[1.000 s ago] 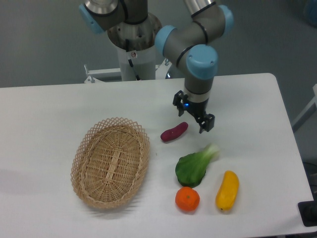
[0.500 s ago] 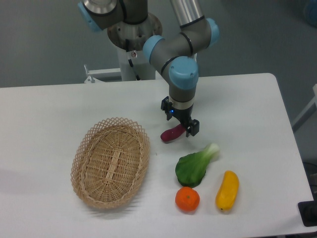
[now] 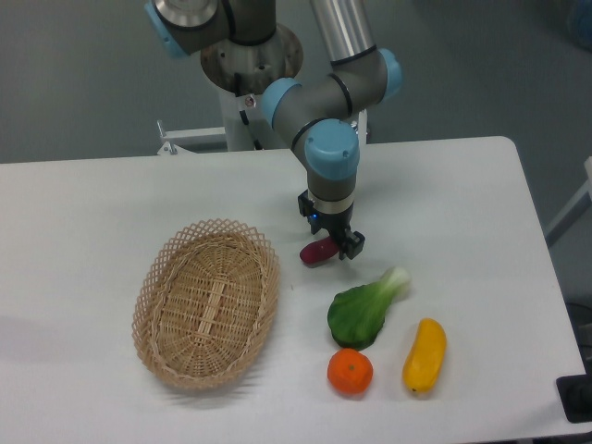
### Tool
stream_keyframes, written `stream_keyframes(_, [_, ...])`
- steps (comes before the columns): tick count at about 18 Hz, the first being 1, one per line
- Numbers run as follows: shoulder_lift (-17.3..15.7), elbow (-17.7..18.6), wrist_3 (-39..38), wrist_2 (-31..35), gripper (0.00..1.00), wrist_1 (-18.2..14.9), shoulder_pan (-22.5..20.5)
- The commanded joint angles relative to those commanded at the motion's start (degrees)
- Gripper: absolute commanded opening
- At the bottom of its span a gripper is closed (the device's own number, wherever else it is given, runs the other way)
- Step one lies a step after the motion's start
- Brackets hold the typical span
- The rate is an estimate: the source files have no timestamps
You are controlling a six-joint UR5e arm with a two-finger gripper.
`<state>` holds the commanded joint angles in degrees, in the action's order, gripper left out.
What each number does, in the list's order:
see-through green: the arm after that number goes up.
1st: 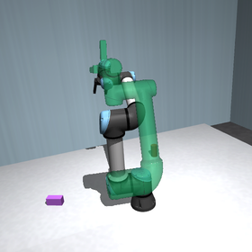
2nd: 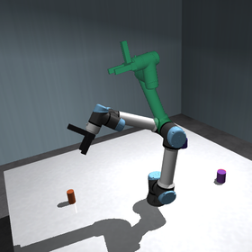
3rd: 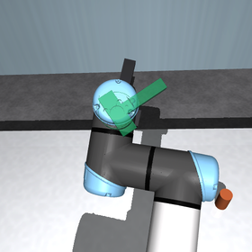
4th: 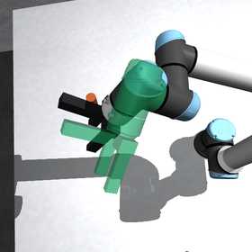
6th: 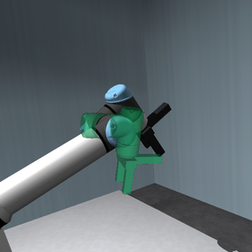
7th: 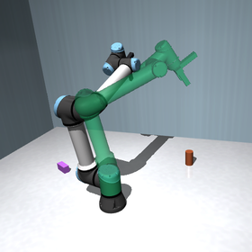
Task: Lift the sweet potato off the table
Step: 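Lower the gripper around the purple sweet potato, then close the gripper on the sweet potato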
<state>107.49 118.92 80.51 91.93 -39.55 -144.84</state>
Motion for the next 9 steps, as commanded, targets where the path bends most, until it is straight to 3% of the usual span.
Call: stream_keyframes(9, [-0.79,-3.07,0.53,0.00,0.19,-0.53,-0.26])
